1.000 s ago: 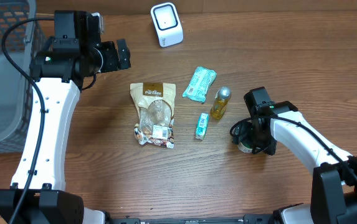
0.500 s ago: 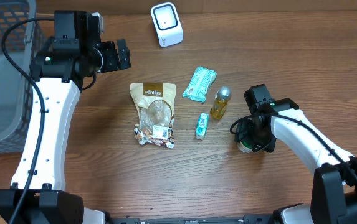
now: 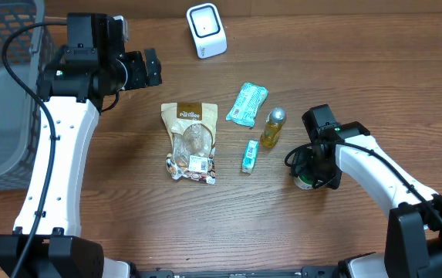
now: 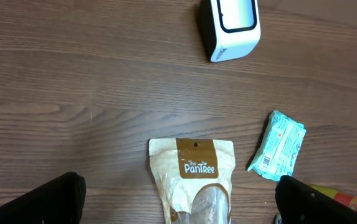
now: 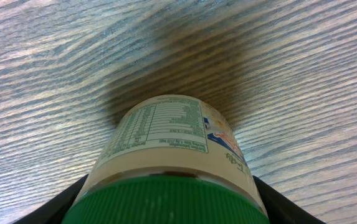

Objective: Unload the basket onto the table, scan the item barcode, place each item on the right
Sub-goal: 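Regrip the green-lidded jar from above with the right gripper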

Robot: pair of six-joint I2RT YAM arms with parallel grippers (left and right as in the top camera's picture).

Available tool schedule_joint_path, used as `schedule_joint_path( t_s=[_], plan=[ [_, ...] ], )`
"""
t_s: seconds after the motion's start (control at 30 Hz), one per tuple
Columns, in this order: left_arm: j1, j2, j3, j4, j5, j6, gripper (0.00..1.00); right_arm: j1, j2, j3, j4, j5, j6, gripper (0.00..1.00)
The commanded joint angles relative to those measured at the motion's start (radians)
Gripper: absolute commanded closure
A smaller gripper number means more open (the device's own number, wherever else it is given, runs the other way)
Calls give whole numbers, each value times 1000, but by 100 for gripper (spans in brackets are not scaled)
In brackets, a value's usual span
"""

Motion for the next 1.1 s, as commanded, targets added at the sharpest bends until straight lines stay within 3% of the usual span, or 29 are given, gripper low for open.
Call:
schedule_joint_path(
  t_s=[0.0, 0.17, 0.2, 0.33, 0.5, 1.07],
  plan=[
    [-4, 0, 13, 2, -6, 23, 0, -4, 2, 26, 8, -6, -1, 31],
    [-4, 0, 13, 2, -6, 23, 0, -3, 2, 26, 9, -6, -1, 15],
    [-4, 0, 13, 2, -6, 23, 1, -4, 2, 26, 8, -6, -2, 16],
    [-4, 0, 13, 2, -6, 23, 0, -4, 2, 26, 8, -6, -2, 39],
    [-4, 0, 13, 2, -5, 23, 0, -3, 2, 26, 8, -6, -2, 53],
    [-4, 0, 13, 2, -6, 23, 0, -4, 2, 26, 8, -6, -1, 54]
  ],
)
